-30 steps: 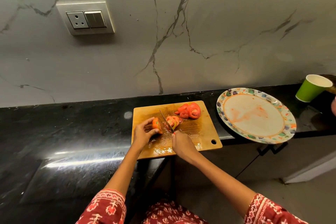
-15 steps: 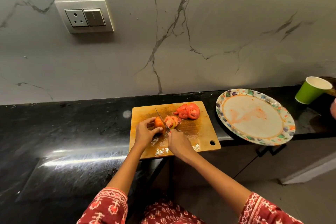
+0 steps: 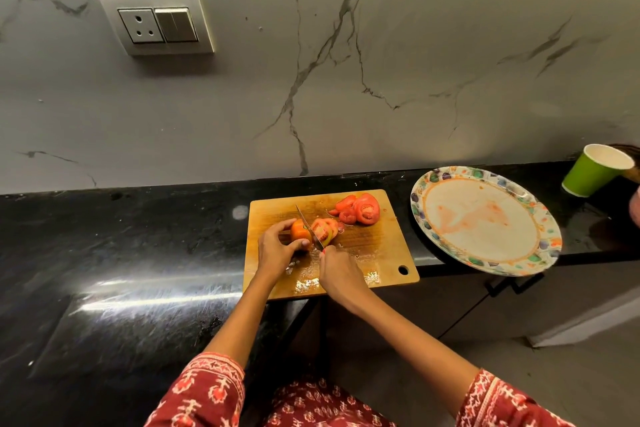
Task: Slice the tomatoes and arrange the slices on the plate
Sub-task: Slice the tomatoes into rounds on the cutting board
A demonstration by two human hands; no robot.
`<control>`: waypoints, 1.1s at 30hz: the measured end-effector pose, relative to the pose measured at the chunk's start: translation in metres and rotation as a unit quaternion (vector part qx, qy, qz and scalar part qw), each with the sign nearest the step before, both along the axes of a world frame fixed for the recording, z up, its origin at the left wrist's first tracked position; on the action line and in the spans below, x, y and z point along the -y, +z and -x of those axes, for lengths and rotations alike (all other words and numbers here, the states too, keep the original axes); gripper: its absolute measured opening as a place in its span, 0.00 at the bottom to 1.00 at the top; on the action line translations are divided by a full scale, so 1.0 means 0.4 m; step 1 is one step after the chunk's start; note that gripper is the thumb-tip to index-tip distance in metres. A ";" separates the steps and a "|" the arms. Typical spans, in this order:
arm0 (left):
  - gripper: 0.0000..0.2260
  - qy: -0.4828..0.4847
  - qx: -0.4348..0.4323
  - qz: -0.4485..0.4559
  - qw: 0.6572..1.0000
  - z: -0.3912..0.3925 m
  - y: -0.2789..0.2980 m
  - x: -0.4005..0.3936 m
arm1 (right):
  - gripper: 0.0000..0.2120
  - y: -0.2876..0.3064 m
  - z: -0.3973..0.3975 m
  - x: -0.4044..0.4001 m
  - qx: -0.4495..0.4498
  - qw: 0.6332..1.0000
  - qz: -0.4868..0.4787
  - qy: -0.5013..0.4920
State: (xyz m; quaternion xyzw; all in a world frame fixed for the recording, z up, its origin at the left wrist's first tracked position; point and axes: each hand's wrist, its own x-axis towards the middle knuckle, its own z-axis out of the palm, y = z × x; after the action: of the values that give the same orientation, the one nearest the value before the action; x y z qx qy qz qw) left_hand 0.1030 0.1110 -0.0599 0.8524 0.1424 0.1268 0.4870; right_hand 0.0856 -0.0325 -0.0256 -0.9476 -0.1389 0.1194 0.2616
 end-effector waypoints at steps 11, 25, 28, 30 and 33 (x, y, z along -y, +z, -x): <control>0.23 0.008 0.007 0.019 1.000 0.005 0.005 0.004 | 0.15 -0.006 0.002 -0.017 0.011 1.000 0.000 -0.009; 0.25 0.006 -0.003 0.029 1.000 0.005 0.003 0.005 | 0.14 -0.033 0.000 -0.012 -0.007 1.000 -0.023 0.013; 0.26 0.001 -0.006 0.013 1.000 0.008 -0.002 0.006 | 0.14 -0.034 0.004 -0.012 -0.007 0.999 -0.033 0.010; 0.25 0.010 -0.006 0.010 1.000 0.011 -0.001 0.007 | 0.14 -0.033 0.001 -0.019 -0.010 0.999 -0.037 0.006; 0.24 0.011 -0.001 0.008 1.000 0.011 0.003 0.006 | 0.14 -0.036 -0.011 -0.030 -0.018 0.999 -0.042 0.003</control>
State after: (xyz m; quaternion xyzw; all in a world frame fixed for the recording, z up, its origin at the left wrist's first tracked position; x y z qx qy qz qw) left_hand 0.0985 0.1088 -0.0586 0.8466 0.1535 0.1305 0.4926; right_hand 0.0900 -0.0206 -0.0400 -0.9332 -0.1418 0.1313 0.3028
